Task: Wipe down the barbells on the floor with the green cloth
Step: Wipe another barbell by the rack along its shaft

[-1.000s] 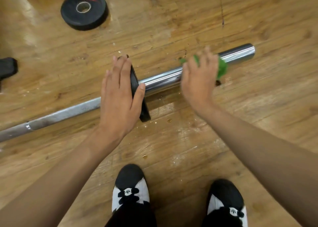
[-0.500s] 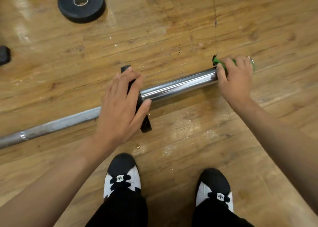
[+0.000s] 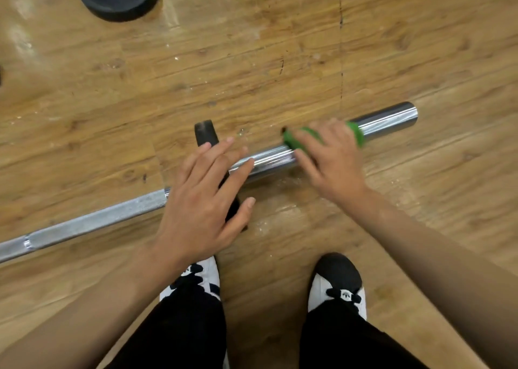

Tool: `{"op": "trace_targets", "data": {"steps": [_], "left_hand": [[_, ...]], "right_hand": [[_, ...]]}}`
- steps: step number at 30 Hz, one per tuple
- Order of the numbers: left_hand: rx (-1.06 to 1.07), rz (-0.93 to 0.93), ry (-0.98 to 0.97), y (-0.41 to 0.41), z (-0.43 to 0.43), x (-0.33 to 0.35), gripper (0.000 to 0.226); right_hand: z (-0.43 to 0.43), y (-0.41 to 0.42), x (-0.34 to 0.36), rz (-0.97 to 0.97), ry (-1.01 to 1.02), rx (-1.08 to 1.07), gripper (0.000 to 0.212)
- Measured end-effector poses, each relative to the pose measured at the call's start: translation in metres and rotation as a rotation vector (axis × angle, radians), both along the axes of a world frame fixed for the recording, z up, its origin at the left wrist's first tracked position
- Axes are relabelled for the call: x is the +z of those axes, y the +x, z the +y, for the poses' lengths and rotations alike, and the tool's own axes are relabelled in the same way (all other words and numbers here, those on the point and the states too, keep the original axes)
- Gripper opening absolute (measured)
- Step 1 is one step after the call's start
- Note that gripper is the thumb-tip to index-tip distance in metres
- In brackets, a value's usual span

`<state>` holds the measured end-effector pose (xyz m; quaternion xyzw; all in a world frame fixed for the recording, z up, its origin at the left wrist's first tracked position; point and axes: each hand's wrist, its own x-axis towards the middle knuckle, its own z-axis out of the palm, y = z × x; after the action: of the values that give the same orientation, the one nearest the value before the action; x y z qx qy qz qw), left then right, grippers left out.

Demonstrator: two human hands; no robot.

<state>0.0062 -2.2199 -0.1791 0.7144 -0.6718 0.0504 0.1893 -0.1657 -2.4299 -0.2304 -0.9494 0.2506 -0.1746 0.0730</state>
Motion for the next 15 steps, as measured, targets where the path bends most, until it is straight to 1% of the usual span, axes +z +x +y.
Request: {"op": "trace_targets", "data": {"steps": [2,4,7,8,9,10,13,15], "left_hand": [[0.016,0.039,0.011,0.003,0.000,0.002,0.047],[0.038,0.110,0.022,0.010,-0.005,0.004,0.047],[-0.043,0.167,0.048,0.011,-0.013,0.004,0.048],[-0.065,0.170,0.042,0.008,-0.012,0.003,0.046],[-0.079,0.168,0.031,0.004,-0.010,0.002,0.044],[-0.086,0.163,0.019,0.000,-0.008,0.001,0.043],[-0.086,0.144,0.002,-0.007,-0.002,-0.001,0.046],[-0.086,0.134,0.002,-0.006,-0.001,-0.001,0.048]], "right_hand": [[-0.033,-0.037,0.000,-0.017,-0.003,-0.192,0.040],[-0.047,-0.059,0.000,-0.028,0.013,-0.323,0.039],[-0.021,-0.044,0.000,-0.086,0.019,-0.582,0.029],[-0.002,-0.031,0.000,-0.100,0.013,-0.628,0.026],[0.020,-0.018,0.001,-0.110,0.018,-0.593,0.025],[0.044,-0.006,0.003,-0.108,0.032,-0.488,0.025],[0.102,0.011,0.002,-0.054,0.106,-0.093,0.035],[0.098,0.000,-0.002,-0.010,0.044,0.116,0.043]]}}
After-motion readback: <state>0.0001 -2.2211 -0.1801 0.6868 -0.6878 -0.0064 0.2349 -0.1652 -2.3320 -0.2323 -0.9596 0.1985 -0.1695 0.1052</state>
